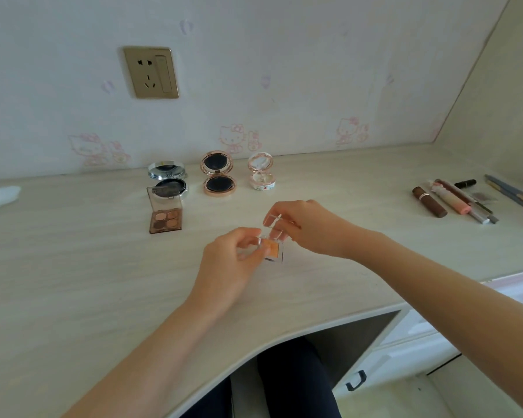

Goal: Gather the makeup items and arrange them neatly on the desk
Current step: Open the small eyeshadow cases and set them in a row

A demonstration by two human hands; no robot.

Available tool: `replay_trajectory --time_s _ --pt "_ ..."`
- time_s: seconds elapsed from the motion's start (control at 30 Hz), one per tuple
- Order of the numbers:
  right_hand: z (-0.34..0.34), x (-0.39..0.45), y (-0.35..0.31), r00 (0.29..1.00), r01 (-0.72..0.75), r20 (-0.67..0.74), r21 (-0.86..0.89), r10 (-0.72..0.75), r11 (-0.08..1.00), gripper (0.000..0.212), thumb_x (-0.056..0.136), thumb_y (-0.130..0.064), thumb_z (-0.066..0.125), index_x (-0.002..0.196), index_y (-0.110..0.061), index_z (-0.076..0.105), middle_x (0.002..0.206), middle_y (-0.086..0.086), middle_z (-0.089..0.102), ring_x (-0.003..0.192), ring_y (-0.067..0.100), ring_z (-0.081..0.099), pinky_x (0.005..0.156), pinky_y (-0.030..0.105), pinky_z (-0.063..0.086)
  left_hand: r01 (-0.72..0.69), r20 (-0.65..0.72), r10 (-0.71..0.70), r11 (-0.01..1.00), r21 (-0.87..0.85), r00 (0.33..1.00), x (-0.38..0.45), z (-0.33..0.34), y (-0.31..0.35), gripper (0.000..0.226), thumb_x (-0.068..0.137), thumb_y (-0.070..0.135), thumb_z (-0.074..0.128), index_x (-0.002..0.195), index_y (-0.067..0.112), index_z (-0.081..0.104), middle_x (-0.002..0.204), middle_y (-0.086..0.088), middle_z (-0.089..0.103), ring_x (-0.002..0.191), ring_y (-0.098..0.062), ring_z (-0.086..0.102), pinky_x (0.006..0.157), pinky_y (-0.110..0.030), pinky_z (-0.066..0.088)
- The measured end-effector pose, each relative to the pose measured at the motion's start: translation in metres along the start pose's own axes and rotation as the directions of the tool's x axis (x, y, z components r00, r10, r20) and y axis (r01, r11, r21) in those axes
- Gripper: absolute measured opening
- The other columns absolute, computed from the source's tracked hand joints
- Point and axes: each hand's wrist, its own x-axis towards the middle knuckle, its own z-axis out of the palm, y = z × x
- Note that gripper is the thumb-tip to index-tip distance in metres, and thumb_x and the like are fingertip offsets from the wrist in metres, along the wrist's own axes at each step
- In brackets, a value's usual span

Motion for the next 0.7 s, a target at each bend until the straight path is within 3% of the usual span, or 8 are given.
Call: replay_trajectory --time_s 0.13,0.27,0.43,0.7 --pt "0.007 0.010 -0.003 0.999 0.008 0.042 -0.068 -0.006 0.998 0.023 0.097 -0.011 0.041 0.102 -0.017 0.063 0.092 -0.002 0.073 0.087 0.011 0.065 0.076 0.019 0.043 -0.138 -0.010 0.144 0.963 0.233 0.990 -0.005 -0.005 -0.011 0.034 0.076 0.033 0.076 0.109 0.027 0.068 0.092 0.030 0.053 0.098 -0.002 0.050 0.080 -0.014 0.032" --pt "0.012 0.015 -0.007 0.999 0.021 0.048 -0.129 -0.015 0.991 0.024 0.098 -0.015 0.043 0.106 -0.015 0.066 0.101 -0.005 0.071 0.092 0.012 0.058 0.075 0.016 0.035 -0.213 0.008 0.224 0.915 0.341 0.975 -0.003 -0.005 -0.021 0.028 0.076 0.030 0.077 0.103 0.024 0.071 0.097 0.013 0.063 0.103 -0.009 0.048 0.080 -0.013 0.030" --pt "0.019 0.011 -0.013 0.998 0.048 0.042 -0.205 -0.040 0.978 0.027 0.099 -0.016 0.043 0.113 -0.011 0.065 0.109 -0.002 0.070 0.101 0.020 0.061 0.090 0.031 0.045 -0.253 0.002 0.272 0.894 0.370 0.962 -0.006 -0.002 -0.027 0.024 0.076 0.029 0.077 0.098 0.020 0.073 0.096 0.010 0.065 0.103 -0.009 0.048 0.084 -0.025 0.044" --pt "0.027 0.006 -0.011 0.998 0.059 0.010 -0.282 -0.059 0.957 0.034 0.098 -0.013 0.041 0.129 -0.017 0.056 0.113 0.005 0.068 0.107 0.023 0.061 0.087 0.038 0.049 -0.260 -0.002 0.283 0.886 0.385 0.959 -0.008 0.000 -0.026 0.023 0.077 0.029 0.076 0.097 0.018 0.072 0.096 0.008 0.066 0.104 -0.009 0.049 0.083 -0.023 0.044"
